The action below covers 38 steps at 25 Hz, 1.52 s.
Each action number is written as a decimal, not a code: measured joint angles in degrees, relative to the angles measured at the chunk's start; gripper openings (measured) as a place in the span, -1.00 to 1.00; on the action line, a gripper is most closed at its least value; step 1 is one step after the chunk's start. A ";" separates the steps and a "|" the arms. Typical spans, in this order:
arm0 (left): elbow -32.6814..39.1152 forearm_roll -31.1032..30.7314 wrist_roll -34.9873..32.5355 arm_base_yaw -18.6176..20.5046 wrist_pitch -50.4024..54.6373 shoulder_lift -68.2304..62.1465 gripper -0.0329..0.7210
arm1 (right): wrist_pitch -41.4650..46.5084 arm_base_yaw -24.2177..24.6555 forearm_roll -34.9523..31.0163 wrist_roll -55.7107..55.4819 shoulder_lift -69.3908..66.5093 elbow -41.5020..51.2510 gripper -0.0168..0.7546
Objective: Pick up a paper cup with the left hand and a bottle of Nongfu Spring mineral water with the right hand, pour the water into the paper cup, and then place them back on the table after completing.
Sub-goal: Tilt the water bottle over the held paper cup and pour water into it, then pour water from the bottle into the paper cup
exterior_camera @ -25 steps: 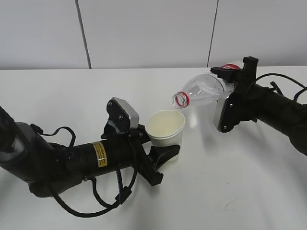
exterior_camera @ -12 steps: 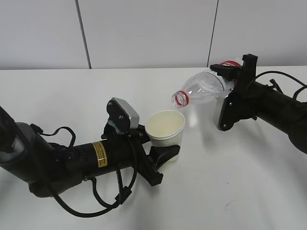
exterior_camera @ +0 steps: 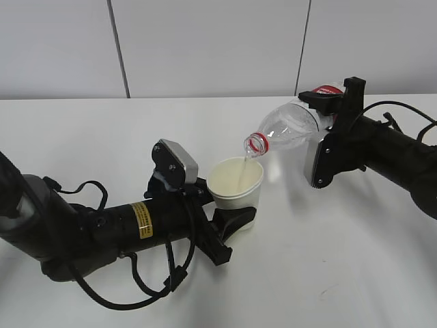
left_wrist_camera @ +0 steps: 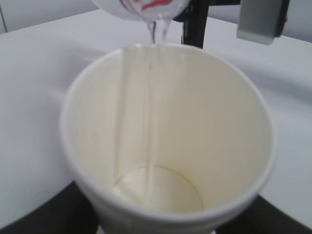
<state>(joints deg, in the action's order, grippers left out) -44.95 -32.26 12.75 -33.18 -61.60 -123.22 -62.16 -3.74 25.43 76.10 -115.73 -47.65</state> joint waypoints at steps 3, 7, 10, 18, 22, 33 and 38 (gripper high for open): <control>0.00 0.00 0.00 0.00 0.00 0.00 0.16 | 0.00 0.00 0.00 0.00 0.00 0.00 0.05; 0.00 0.00 0.00 0.00 0.00 0.00 0.16 | 0.00 0.00 0.00 0.02 0.00 0.00 0.05; 0.00 0.00 0.00 0.00 0.00 0.00 0.16 | 0.00 0.00 0.00 0.12 0.00 0.00 0.05; 0.00 0.00 0.00 0.00 0.06 0.00 0.16 | 0.00 0.00 0.00 0.35 0.00 0.00 0.05; 0.00 0.00 0.00 0.00 0.08 0.00 0.16 | -0.05 0.00 0.00 1.34 0.00 0.00 0.05; 0.00 0.00 0.02 0.00 0.41 0.00 0.16 | -0.05 0.00 0.36 1.68 0.00 0.00 0.05; 0.00 0.00 0.02 0.00 0.43 0.00 0.16 | -0.14 0.00 0.36 1.72 0.00 -0.13 0.05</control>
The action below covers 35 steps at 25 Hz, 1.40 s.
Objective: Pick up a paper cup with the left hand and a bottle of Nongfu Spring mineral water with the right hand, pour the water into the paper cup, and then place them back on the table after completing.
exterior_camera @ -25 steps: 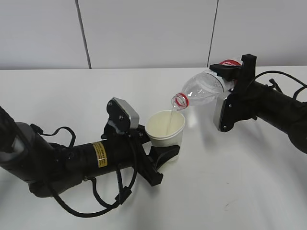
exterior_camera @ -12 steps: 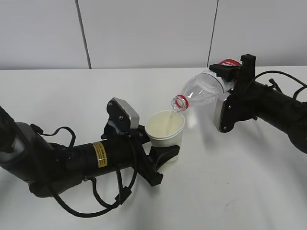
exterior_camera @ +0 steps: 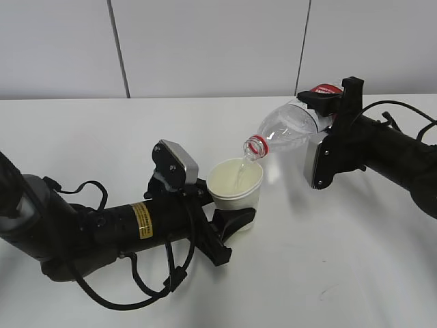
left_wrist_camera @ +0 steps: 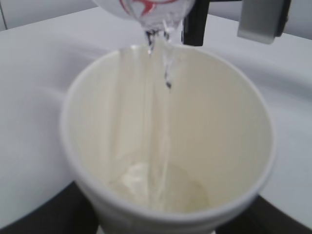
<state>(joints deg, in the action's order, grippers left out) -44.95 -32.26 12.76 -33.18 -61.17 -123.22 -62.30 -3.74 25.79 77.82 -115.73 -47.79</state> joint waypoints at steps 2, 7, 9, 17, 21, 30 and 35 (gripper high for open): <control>0.00 0.00 0.00 0.00 0.00 0.00 0.16 | 0.00 0.00 0.00 0.00 0.00 -0.04 0.05; 0.00 0.00 0.00 0.00 0.04 0.00 0.16 | 0.00 0.00 0.00 0.10 0.00 -0.13 0.05; 0.00 0.00 0.00 0.00 0.20 0.00 0.16 | 0.00 0.00 0.00 0.10 0.00 -0.13 0.05; 0.00 0.00 0.00 0.00 1.72 0.00 0.16 | 0.00 0.00 0.00 0.10 0.00 -0.13 0.04; 0.00 0.00 0.00 0.00 1.77 0.00 0.16 | 0.00 0.00 0.00 0.14 0.00 -0.13 0.04; 0.00 0.00 0.00 0.00 1.85 0.00 0.16 | 0.00 0.00 0.00 0.24 0.00 -0.13 0.04; 0.00 0.00 0.00 0.00 1.85 0.00 0.16 | -0.04 0.00 0.00 0.24 0.00 -0.13 0.04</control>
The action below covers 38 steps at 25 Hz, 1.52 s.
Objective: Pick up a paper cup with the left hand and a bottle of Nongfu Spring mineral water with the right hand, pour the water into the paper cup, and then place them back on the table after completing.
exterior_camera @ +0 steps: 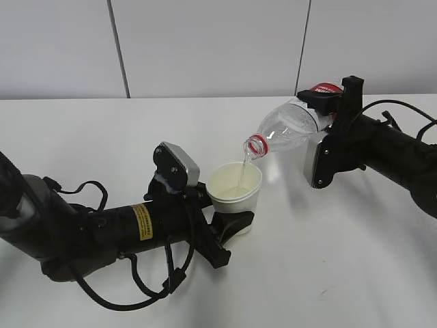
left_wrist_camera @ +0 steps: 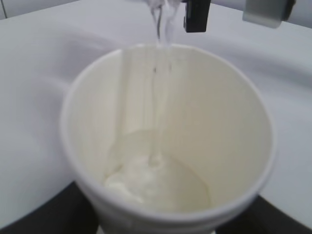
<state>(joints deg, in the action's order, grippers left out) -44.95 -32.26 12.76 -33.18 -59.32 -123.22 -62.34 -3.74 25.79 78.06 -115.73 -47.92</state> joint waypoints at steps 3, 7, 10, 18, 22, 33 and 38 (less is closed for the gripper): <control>0.00 0.00 0.00 0.00 0.05 0.00 0.16 | -0.09 0.00 0.00 0.00 0.00 0.00 0.04; 0.00 0.00 0.00 0.00 0.05 0.00 0.16 | -0.13 0.00 0.00 0.00 0.00 0.00 0.04; 0.00 0.00 0.00 0.00 0.05 0.00 0.16 | -0.22 0.00 0.00 0.41 0.00 0.00 0.04; 0.00 0.00 0.00 0.00 0.05 0.00 0.16 | -0.35 0.00 0.00 0.64 0.00 0.00 0.04; 0.00 0.00 0.00 0.00 0.07 0.00 0.16 | -0.35 0.00 0.44 -0.99 0.00 0.00 0.04; 0.00 0.07 0.00 0.00 0.07 0.00 0.16 | -0.35 0.00 0.68 -4.58 0.00 0.00 0.04; 0.00 0.29 0.00 0.00 0.07 0.00 0.16 | -0.35 0.00 0.68 -4.83 0.00 0.00 0.04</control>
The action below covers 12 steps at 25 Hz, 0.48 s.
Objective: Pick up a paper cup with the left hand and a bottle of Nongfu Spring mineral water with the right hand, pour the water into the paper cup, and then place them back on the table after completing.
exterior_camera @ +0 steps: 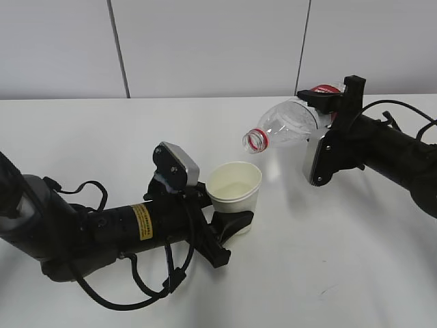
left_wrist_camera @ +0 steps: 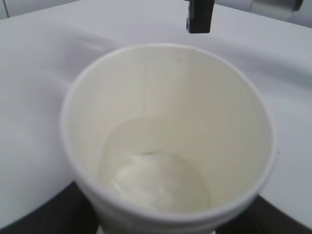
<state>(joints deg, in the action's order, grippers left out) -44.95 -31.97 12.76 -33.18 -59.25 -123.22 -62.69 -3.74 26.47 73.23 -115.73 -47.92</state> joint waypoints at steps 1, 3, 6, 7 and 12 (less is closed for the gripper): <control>0.00 0.18 0.00 0.00 0.00 0.00 0.16 | 0.00 0.00 0.00 -0.10 0.00 0.00 0.04; 0.00 0.59 0.00 0.00 0.00 0.00 0.16 | 0.00 0.00 0.00 -0.23 0.00 0.00 0.04; 0.00 1.33 0.00 0.00 -0.12 0.00 0.16 | 0.00 0.00 0.00 -1.59 0.00 0.00 0.04; 0.00 1.54 0.00 0.00 -0.25 0.00 0.16 | 0.00 0.00 0.00 -2.64 0.00 0.00 0.04; 0.00 3.37 0.00 0.00 -0.50 0.00 0.16 | 0.00 0.00 -1.46 -10.47 0.00 0.00 0.04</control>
<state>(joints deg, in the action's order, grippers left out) -44.95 -28.60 12.76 -33.18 -59.75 -123.22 -62.69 -3.74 25.01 62.76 -115.73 -47.92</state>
